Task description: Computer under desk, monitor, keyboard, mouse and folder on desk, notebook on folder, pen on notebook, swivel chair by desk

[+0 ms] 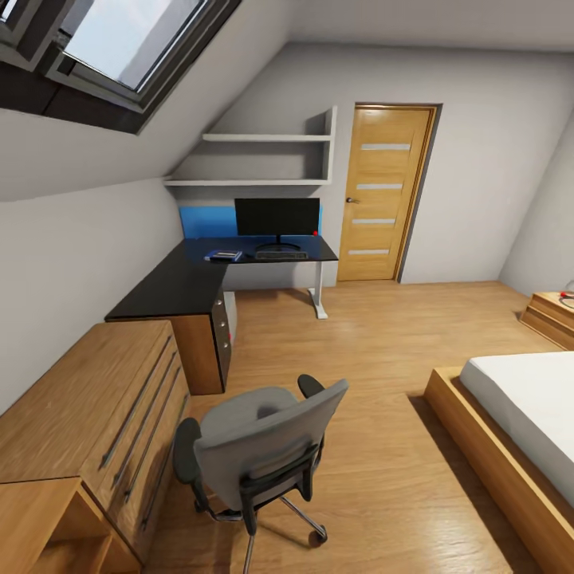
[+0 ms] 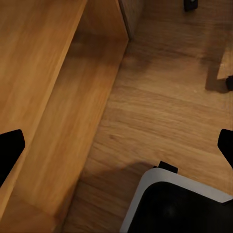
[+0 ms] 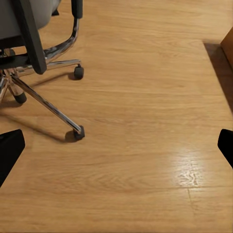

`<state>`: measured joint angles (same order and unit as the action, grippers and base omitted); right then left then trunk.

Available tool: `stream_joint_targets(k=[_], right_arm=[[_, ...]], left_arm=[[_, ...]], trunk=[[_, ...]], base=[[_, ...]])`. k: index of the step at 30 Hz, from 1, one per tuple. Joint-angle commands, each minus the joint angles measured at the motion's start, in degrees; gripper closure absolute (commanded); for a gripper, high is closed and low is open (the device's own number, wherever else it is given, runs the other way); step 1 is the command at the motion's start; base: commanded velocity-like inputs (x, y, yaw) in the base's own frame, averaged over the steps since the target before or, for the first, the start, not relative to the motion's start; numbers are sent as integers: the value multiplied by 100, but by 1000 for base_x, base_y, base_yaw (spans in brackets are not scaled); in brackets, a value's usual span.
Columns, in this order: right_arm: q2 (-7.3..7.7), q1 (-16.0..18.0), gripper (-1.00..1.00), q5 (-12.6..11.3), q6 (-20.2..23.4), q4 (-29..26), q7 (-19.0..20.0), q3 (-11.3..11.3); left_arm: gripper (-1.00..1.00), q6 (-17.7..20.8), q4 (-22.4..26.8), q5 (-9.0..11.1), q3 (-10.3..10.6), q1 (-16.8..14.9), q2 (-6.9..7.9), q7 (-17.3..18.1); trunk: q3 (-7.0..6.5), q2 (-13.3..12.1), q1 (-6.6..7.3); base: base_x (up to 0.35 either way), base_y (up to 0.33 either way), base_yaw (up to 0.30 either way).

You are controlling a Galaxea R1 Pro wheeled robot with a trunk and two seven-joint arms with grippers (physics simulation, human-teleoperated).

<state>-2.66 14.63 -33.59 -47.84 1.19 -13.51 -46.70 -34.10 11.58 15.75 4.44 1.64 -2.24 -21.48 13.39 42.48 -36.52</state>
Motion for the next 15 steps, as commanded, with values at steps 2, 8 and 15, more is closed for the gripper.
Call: stream_joint_targets(k=[2,8,15], right_arm=[[-2,5,-100,-7,3,13,-39,-50],[2,5,-100,-7,35,10,-42,-46],[-3,5,-100,-7,45,5,-46,-49]], left_arm=[[-100,-7,15,41,48,3,-4,-32],[-100,-1,18,42,48,3,-11,-33],[-100,28,19,42,48,3,-13,-32]], trunk=[[43,88,-46],[151,328,-178],[277,609,-331]], base=[[-1,1,0],[0,0,0],[0,0,0]])
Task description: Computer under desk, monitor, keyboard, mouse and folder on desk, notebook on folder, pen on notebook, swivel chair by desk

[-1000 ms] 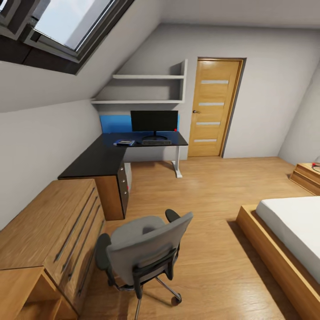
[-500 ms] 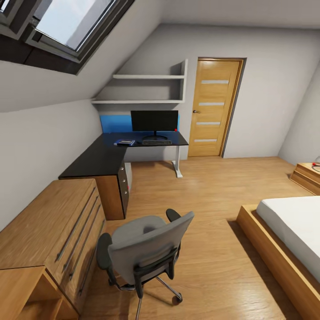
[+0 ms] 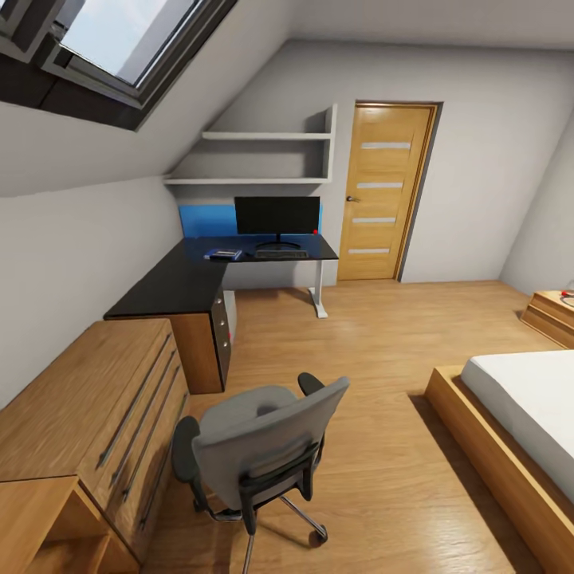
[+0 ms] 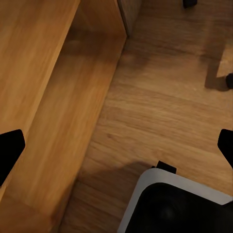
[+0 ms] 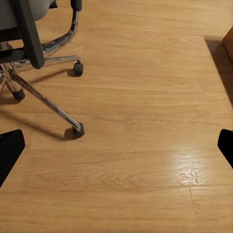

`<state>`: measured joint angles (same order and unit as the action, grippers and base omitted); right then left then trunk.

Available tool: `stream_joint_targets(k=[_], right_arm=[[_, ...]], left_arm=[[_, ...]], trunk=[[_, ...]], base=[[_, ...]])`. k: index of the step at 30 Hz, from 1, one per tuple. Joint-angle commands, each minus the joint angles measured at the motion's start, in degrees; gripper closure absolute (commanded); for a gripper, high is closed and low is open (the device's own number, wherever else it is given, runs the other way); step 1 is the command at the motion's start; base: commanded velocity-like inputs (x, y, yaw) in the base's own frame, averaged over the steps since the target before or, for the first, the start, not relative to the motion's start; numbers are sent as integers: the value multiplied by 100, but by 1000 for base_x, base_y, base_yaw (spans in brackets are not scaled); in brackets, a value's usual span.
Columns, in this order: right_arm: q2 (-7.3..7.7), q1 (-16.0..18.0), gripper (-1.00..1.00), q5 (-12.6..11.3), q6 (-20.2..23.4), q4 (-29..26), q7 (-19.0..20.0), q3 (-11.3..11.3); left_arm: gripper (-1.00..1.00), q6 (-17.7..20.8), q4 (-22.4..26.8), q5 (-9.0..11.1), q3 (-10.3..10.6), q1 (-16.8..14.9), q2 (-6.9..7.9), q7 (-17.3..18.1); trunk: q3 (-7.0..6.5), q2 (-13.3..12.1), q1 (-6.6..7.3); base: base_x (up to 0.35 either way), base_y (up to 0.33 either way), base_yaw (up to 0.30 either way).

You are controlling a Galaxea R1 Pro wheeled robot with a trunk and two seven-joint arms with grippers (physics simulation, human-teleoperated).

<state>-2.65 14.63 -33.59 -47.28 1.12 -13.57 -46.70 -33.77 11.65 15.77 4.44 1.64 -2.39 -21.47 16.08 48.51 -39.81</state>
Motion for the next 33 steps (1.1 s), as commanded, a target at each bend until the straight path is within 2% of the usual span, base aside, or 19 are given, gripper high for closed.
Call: stream_joint_targets(k=[1,10,11,12,17,19,26,27,29,33], right_arm=[[-5,5,-100,-8,-11,12,-40,-49],[-7,5,-100,-2,-11,6,-40,-50],[-6,5,-100,-5,-10,5,-40,-48],[4,5,-100,-12,-10,2,-40,-43],[12,5,-100,-6,-10,-2,-41,-36],[15,5,-100,-3,-11,-4,-41,-32],[59,9,-100,-12,-11,-24,-41,-8],[129,15,-100,-29,-10,-86,-45,4],[177,21,-100,-45,-8,-155,-54,7],[400,46,-100,-102,8,-422,-76,16]], left_arm=[[-100,-2,11,40,48,3,2,-33],[-100,53,5,41,56,3,0,-33],[-100,194,8,41,57,3,-11,-33],[-100,1281,522,51,50,-7,0,-33],[-100,2139,1293,63,41,-83,22,-33],[-100,2303,1401,68,41,-177,19,-36],[-100,2830,1571,75,32,-817,-11,-54],[-100,3111,1590,75,31,-1181,-33,-61],[-100,3244,1595,79,31,-1375,-42,-64],[-100,3582,1600,168,24,-1895,-87,-73]], trunk=[[25,47,-24],[186,408,-221],[204,448,-243],[222,488,-265],[312,688,-375],[348,769,-419],[474,1049,-573],[492,1089,-595],[527,1170,-639],[599,1330,-726]], base=[[0,0,0],[0,0,0],[0,0,0],[0,0,0],[0,0,0],[0,0,0],[0,0,0],[0,0,0],[0,0,0],[0,0,0]])
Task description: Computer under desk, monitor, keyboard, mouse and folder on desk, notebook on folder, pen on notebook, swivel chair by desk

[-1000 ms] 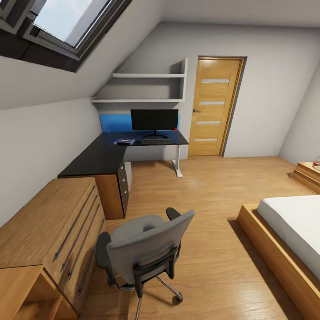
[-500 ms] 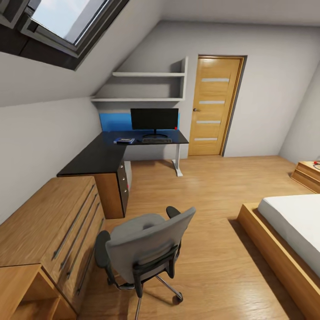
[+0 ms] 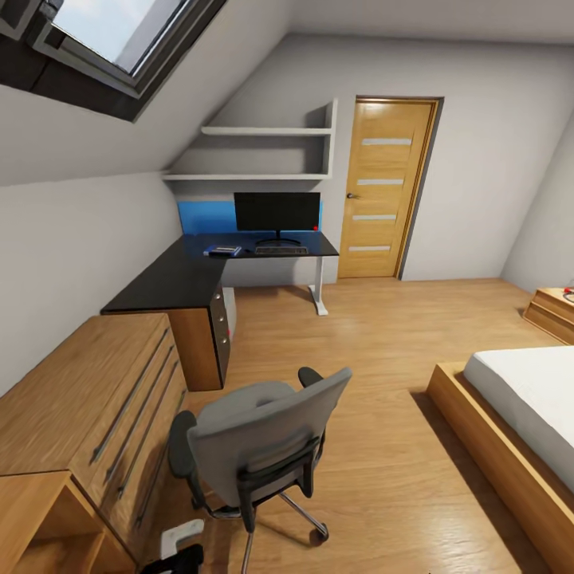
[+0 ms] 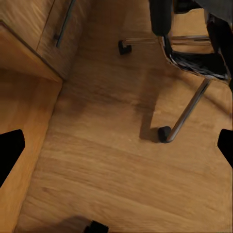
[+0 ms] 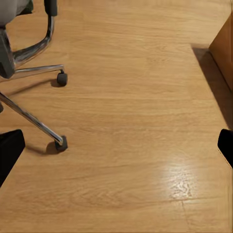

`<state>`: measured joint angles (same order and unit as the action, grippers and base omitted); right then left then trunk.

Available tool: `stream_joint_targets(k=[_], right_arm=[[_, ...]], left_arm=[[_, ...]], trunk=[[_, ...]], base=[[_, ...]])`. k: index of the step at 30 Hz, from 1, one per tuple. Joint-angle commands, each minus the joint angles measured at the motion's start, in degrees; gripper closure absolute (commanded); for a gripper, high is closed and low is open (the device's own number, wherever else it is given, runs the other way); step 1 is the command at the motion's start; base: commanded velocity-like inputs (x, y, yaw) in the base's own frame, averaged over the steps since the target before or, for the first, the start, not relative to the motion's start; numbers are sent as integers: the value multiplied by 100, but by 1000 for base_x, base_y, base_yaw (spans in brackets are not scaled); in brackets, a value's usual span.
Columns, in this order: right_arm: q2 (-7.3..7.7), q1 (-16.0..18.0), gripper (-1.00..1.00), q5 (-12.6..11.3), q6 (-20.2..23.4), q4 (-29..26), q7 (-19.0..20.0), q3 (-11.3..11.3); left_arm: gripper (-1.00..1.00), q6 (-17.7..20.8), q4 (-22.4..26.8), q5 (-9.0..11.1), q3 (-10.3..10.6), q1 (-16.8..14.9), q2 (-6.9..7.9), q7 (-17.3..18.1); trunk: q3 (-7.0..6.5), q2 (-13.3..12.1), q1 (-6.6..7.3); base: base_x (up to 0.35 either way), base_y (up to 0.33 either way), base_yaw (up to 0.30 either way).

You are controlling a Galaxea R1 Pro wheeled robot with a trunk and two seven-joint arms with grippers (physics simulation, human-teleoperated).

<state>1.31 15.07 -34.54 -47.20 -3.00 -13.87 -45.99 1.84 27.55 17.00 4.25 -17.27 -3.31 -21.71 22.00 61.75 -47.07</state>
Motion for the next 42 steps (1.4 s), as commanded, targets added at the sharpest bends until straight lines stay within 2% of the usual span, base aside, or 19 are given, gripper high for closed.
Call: stream_joint_targets(k=[1,2,3,7,8,12,15,20,24,32,38,39,42], right_arm=[[45,7,-100,-25,13,-53,-44,-54],[176,31,-100,-141,220,-210,-33,-52],[213,42,-100,-208,440,-296,-28,-51],[257,138,-100,-374,1056,-487,-23,-51],[281,240,-100,-478,1407,-558,-20,-49],[327,495,-100,-733,2050,-639,-11,-45],[344,671,-100,-954,2377,-670,-3,-43],[348,834,-100,-1341,2632,-686,183,-48],[345,878,-100,-1482,2679,-662,540,-57],[350,892,-100,-1529,2576,-535,721,-69],[334,892,-100,-1546,2149,-303,748,-80],[303,892,-100,-1553,1770,-190,758,-96],[244,892,-100,-1546,1715,-171,761,-98]], left_arm=[[-100,68,11,79,43,-69,-3,-50],[-100,199,13,234,44,-270,-29,-52],[-100,232,13,292,46,-329,-35,-49],[-100,266,8,365,45,-392,-33,-46],[-100,275,-3,384,43,-407,-25,-44],[-100,274,-66,418,35,-423,-3,-39],[-100,266,-152,444,29,-429,24,-33],[-100,233,-373,471,25,-433,111,-28],[-100,122,-541,478,24,-434,162,-21],[-100,-191,-685,475,19,-435,182,-24],[-100,-345,-716,483,7,-435,272,-45],[-100,-379,-723,489,-148,-435,326,-43],[-100,-383,-724,484,-248,-435,334,-39]], trunk=[[26,46,-23],[44,86,-45],[61,126,-67],[133,286,-155],[151,327,-177],[223,487,-264],[277,607,-330],[367,808,-440],[438,968,-528],[582,1289,-704],[690,1530,-835],[708,1570,-857],[762,1690,-923]], base=[[0,0,0],[0,0,0],[0,0,0],[0,0,0],[0,0,0],[0,0,0],[0,0,0],[0,0,0],[0,0,0],[0,0,0],[0,0,0],[0,0,0],[0,0,0]])
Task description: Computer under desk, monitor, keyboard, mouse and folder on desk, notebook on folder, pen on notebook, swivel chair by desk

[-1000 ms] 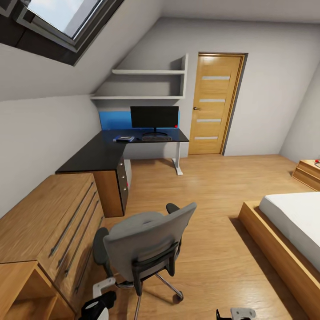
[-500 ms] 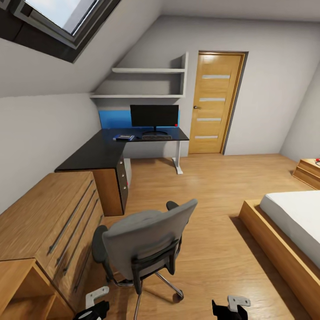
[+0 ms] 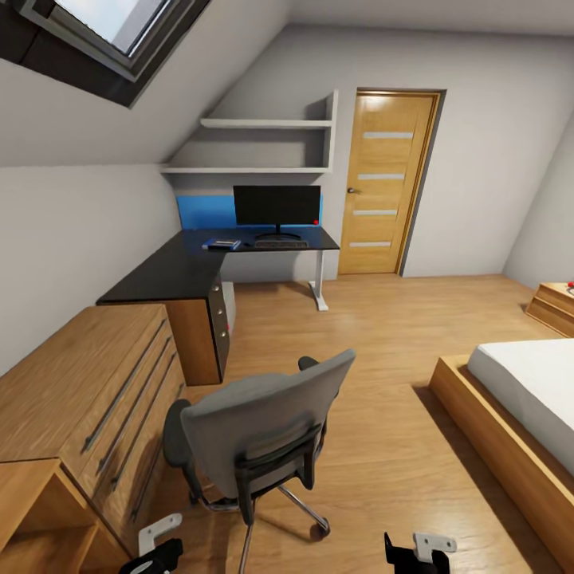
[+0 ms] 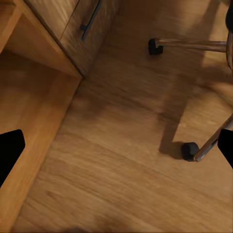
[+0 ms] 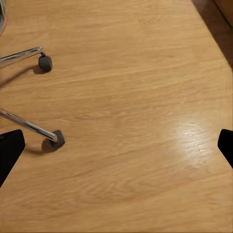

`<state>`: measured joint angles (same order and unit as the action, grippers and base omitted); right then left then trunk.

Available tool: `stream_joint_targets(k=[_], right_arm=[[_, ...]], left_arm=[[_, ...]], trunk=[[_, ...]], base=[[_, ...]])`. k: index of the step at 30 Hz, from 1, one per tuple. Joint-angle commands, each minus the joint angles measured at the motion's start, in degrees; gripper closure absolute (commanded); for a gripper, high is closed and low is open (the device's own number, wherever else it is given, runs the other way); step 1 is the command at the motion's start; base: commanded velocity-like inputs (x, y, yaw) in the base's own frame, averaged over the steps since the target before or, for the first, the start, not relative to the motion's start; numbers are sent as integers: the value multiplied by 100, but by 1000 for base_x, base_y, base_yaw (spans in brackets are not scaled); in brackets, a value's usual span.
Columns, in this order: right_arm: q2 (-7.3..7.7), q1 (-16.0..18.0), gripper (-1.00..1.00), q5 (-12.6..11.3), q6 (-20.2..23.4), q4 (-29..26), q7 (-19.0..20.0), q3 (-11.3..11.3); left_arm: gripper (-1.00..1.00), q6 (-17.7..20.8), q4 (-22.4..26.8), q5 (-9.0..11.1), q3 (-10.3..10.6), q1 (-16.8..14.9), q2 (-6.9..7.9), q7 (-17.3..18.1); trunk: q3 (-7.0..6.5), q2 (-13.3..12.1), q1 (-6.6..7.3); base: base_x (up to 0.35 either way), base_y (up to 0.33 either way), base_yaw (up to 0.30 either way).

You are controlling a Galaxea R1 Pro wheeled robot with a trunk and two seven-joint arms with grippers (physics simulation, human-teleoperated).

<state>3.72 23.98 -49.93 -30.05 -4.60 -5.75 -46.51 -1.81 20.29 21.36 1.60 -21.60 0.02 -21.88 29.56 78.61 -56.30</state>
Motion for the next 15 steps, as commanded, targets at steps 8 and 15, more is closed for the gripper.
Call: stream_joint_targets(k=[8,15], right_arm=[[-78,-7,-100,-6,-43,2,-49,-43],[-76,-8,-100,-8,-45,3,-49,-35]], left_arm=[[-100,-27,1,48,-72,-3,112,-18],[-100,-35,1,44,-351,-3,160,-9]], trunk=[[150,325,-176],[276,606,-330]], base=[[0,0,0],[0,0,0]])
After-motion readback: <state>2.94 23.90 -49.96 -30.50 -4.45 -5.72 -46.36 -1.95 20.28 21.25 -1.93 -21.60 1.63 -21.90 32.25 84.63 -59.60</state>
